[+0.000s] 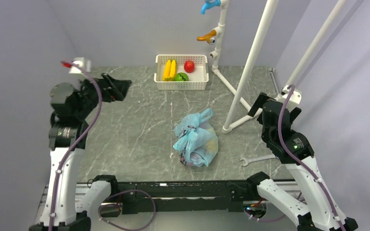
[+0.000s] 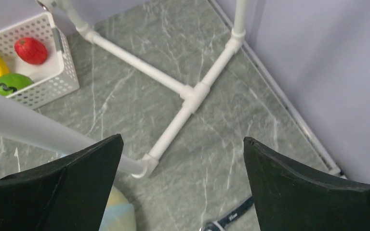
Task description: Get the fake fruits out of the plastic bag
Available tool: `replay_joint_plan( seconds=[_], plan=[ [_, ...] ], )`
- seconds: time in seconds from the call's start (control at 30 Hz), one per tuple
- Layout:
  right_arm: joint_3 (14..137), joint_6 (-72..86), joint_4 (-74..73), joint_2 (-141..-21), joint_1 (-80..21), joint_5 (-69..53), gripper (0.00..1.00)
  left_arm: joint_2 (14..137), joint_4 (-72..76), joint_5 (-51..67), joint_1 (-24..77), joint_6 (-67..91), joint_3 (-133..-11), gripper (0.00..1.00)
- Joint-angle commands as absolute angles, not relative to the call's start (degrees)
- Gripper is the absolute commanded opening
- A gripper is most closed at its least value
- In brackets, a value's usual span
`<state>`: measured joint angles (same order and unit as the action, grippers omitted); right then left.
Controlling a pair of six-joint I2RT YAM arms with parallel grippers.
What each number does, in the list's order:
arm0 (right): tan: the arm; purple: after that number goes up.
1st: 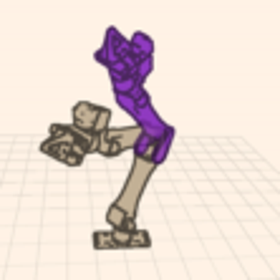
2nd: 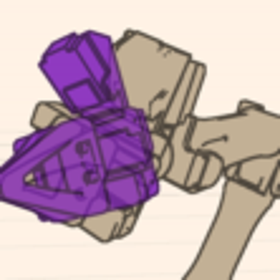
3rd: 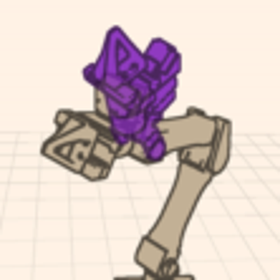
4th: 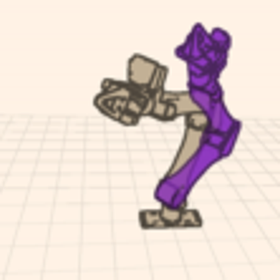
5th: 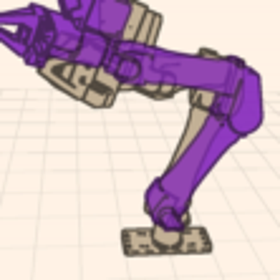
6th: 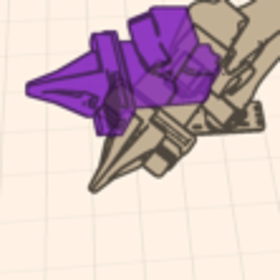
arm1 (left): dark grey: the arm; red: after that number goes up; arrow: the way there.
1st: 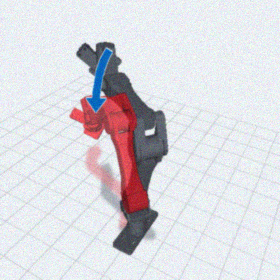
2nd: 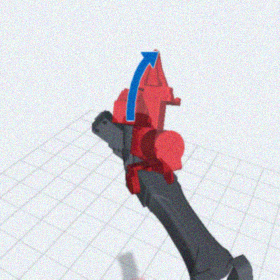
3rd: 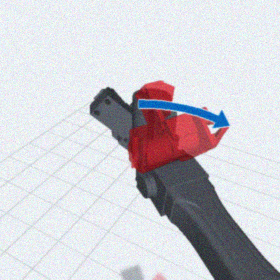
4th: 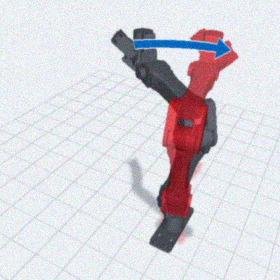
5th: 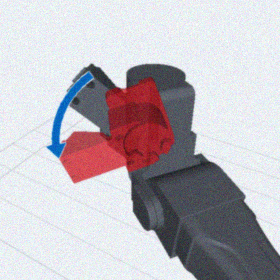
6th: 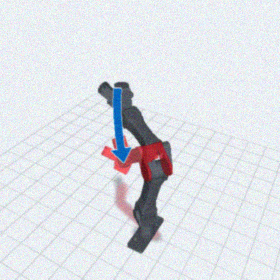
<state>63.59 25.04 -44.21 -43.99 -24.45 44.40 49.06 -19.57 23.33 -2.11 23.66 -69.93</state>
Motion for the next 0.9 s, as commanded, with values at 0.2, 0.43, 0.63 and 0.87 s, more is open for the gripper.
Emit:
replay_joint_plan(
  seconds=[0.2, 0.43, 0.63, 0.87],
  plan=[
    [55.51, 34.76, -52.93, -34.74, -24.30, 20.48, 1.00, 65.12, -13.29, 28.35, 20.70, 20.62, -65.33, 0.99],
    [52.26, 31.37, -43.86, -32.51, -24.34, -1.83, 1.00, 83.81, -22.11, 21.97, 35.04, 14.51, -74.52, 0.99],
    [38.45, 34.09, -24.99, -34.39, -24.52, -20.36, 1.00, 90.27, -21.47, 17.02, 40.60, 14.77, -76.40, 0.91],
    [34.90, 33.20, -13.67, -42.96, -26.29, -21.14, 1.00, 94.09, -22.10, 17.16, 40.86, 13.69, -76.81, 0.79]
  ],
)
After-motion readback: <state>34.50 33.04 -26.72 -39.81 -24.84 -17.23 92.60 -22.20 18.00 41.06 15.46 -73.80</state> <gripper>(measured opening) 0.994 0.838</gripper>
